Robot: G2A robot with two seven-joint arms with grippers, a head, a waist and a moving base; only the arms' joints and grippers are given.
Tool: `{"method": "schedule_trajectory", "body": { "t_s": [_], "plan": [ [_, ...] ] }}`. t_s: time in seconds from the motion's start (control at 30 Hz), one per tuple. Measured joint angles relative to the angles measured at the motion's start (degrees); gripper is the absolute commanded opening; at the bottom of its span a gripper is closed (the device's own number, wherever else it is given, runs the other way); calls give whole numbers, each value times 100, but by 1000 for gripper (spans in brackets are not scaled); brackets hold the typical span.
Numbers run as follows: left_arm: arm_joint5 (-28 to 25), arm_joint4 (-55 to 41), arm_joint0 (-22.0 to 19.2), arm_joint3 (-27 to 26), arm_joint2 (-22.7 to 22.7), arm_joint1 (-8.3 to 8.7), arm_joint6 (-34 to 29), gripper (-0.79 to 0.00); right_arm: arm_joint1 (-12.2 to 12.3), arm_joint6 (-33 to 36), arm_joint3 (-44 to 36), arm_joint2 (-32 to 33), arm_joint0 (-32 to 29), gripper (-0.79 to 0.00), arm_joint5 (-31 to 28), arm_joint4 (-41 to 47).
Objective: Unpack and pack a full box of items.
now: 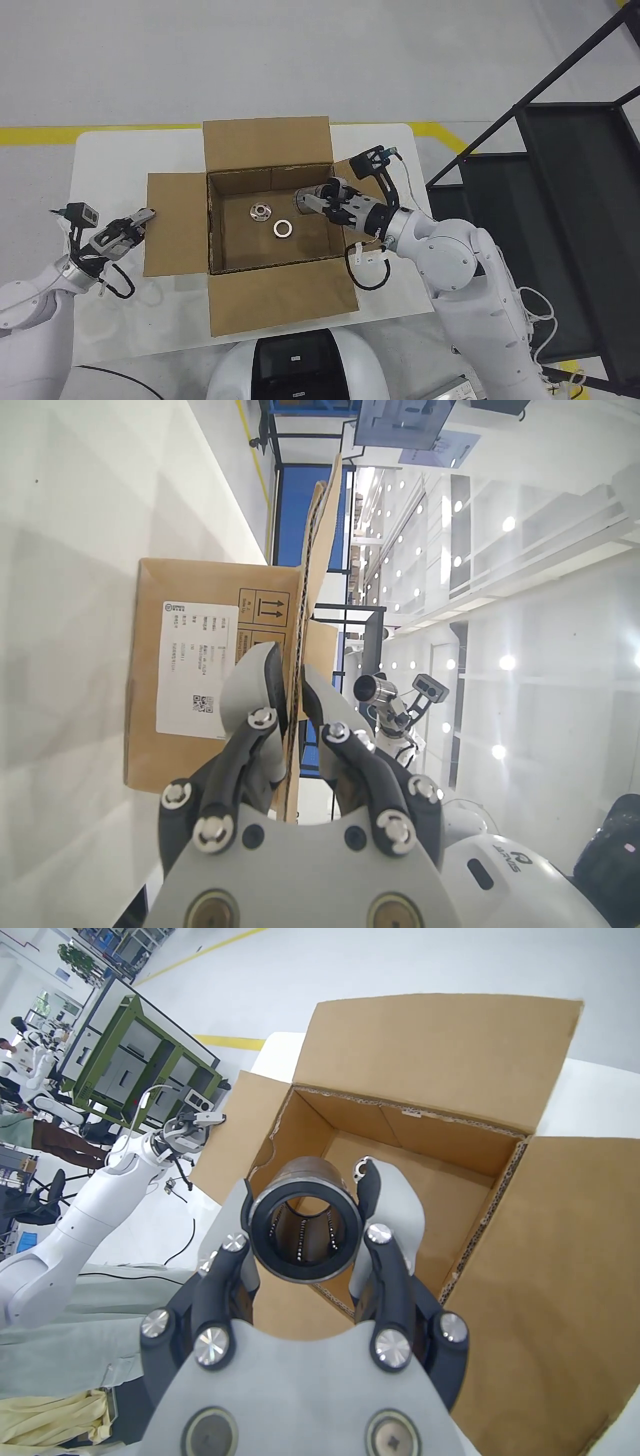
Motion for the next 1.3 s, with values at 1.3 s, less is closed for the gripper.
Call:
{"method": "schedule_trajectory", "body": {
  "t_s": [1.3],
  "plan": [
    [-1296, -599, 161, -1800, 46, -119, 1549, 0, 163, -1353, -183, 2030, -1515, -785, 959, -598]
  ]
}}
